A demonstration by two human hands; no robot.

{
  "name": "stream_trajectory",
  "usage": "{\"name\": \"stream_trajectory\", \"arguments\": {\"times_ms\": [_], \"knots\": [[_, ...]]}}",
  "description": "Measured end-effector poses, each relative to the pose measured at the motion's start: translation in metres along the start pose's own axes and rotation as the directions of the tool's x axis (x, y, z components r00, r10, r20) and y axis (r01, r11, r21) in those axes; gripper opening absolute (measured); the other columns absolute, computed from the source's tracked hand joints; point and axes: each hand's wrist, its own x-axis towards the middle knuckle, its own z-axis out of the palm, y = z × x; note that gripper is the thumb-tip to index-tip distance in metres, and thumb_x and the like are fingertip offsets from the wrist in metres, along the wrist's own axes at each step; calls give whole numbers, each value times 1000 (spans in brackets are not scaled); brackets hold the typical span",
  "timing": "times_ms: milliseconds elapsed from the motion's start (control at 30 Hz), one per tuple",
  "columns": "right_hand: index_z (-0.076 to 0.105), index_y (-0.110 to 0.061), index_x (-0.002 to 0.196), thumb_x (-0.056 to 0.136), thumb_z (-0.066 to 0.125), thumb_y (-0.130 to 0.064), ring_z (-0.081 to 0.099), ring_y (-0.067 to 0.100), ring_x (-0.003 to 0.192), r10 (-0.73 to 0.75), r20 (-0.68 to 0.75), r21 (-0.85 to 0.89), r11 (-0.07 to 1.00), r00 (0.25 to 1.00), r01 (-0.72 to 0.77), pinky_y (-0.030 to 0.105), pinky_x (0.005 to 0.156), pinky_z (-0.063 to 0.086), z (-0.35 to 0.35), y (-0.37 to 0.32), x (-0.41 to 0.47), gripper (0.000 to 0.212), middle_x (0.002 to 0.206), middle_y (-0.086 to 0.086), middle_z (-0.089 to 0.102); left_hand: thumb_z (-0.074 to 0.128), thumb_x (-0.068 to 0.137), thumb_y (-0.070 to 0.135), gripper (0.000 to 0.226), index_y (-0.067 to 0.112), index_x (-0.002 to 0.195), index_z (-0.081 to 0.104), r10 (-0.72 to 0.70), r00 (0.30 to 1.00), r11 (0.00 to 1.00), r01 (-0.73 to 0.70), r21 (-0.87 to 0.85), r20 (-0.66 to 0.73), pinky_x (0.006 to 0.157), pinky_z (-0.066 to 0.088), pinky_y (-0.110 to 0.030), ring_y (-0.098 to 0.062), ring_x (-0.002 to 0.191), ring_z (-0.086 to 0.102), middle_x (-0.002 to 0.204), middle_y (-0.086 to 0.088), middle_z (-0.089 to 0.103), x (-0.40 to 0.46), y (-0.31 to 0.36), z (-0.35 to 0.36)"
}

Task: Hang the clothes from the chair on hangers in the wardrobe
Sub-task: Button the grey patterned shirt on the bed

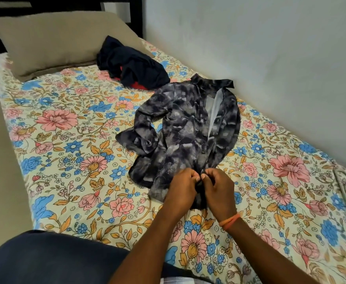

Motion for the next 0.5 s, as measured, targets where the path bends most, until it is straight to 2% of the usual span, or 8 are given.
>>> {"name": "stream_trajectory", "arguments": {"times_ms": [67,167,300,367,500], "knots": [[61,-10,88,96,57,-10,50,13,72,-68,21,-118,991,997,70,25,62,39,0,4,1,10,83,-1,57,44,103,25,20,27,87,56,1,1000,999,-1,-36,-1,74,55,-40,-15,75,64,83,1,64,-1,2,-1],[60,-13,90,98,55,-18,50,14,69,-119,48,-243,961,992,128,34,57,45,-1,4,0,10,85,-2,55,45,103,27,18,28,89,56,9,1000,999,-10,-37,-4,70,55,-33,-12,73,64,85,4,65,0,5,-2],[59,-18,84,93,61,-16,50,11,69,-93,28,-212,973,995,97,31,59,46,0,1,-2,8,83,-6,56,47,100,23,15,23,89,56,37,999,997,-36,70,-23,72,52,-30,-9,79,59,91,5,61,4,3,-4],[57,-19,81,89,64,-15,49,8,69,-77,0,-180,981,997,75,25,59,43,1,2,-2,11,80,-8,55,49,99,23,14,20,90,58,50,999,992,-47,120,-21,74,53,-32,-9,80,59,91,5,61,3,-1,-4],[61,-18,81,87,68,-11,51,8,69,-77,-5,-126,989,997,76,15,61,36,2,3,-1,11,78,-7,58,49,100,22,17,20,87,60,-1,1000,1000,1,2,-22,70,56,-35,-11,74,63,84,4,64,2,-5,-2]]}}
